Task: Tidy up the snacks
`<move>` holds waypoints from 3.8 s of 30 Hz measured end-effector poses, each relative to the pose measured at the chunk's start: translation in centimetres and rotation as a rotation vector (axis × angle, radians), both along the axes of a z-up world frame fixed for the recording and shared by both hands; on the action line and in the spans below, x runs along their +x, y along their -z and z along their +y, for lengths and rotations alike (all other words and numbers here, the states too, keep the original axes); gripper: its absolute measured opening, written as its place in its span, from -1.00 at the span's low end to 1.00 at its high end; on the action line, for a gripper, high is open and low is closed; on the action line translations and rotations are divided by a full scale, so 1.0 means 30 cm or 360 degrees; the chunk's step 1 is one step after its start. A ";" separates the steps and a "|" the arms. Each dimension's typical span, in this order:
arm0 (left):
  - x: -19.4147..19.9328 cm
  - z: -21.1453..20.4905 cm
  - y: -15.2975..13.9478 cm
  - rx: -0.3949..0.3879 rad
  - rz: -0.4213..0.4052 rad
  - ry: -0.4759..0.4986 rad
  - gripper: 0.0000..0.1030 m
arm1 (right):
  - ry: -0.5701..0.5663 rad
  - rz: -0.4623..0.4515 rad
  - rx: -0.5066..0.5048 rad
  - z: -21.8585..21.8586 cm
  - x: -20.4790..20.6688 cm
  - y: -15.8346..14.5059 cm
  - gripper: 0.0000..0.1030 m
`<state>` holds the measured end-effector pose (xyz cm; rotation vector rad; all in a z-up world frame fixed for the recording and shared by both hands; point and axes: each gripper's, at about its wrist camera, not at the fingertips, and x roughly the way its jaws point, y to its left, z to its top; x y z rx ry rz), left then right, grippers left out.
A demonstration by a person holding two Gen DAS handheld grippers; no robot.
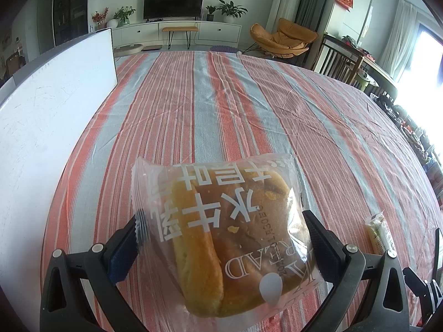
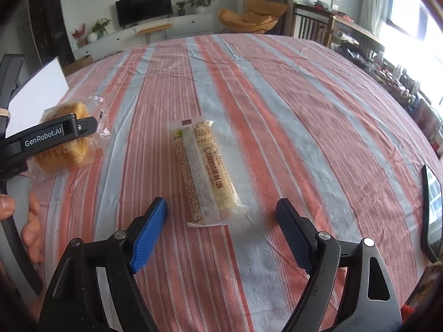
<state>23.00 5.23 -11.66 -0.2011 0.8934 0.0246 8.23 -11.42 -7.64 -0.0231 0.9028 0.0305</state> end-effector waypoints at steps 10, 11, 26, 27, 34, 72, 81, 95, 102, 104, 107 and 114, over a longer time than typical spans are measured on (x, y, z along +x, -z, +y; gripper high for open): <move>0.000 0.000 -0.001 0.0000 0.0000 0.0000 1.00 | 0.0000 0.0001 0.0001 0.000 -0.001 -0.001 0.64; -0.001 0.000 -0.001 0.0000 0.0000 0.0000 1.00 | 0.0000 0.0001 0.0001 0.000 -0.002 -0.001 0.64; -0.001 -0.001 -0.003 0.0002 0.0001 0.0000 1.00 | -0.0010 0.0008 0.0000 0.005 -0.004 0.000 0.64; -0.001 -0.001 -0.003 0.0002 0.0001 0.0000 1.00 | -0.0010 0.0008 0.0000 0.003 -0.003 -0.001 0.64; -0.001 -0.001 -0.003 0.0003 0.0001 0.0000 1.00 | -0.0009 0.0008 0.0000 0.003 -0.003 -0.001 0.64; 0.006 0.001 -0.037 -0.0054 0.0249 0.0242 0.74 | -0.0276 0.0562 0.0079 0.055 0.223 -0.042 0.34; -0.181 0.040 -0.238 -0.0226 0.0100 0.0213 0.50 | -0.0124 0.0393 0.0251 -0.035 0.102 -0.189 -0.44; -0.753 0.325 -0.782 -0.0194 -0.0361 0.0178 0.52 | -0.0545 0.0190 0.0557 0.304 -0.091 -0.480 -0.43; -0.853 0.674 -0.745 -0.0001 -0.0303 -0.0213 0.52 | -0.0885 0.0143 0.0645 0.608 -0.182 -0.622 -0.43; -0.858 0.763 -0.701 0.0058 -0.0259 -0.0319 0.52 | -0.0964 0.0151 0.0650 0.690 -0.197 -0.639 -0.43; -0.857 0.854 -0.629 0.0157 -0.0191 -0.0439 0.52 | -0.1061 0.0175 0.0629 0.817 -0.211 -0.640 -0.43; -0.856 0.988 -0.475 0.0185 -0.0058 -0.0619 0.56 | -0.1157 0.0244 0.0583 1.040 -0.209 -0.568 -0.42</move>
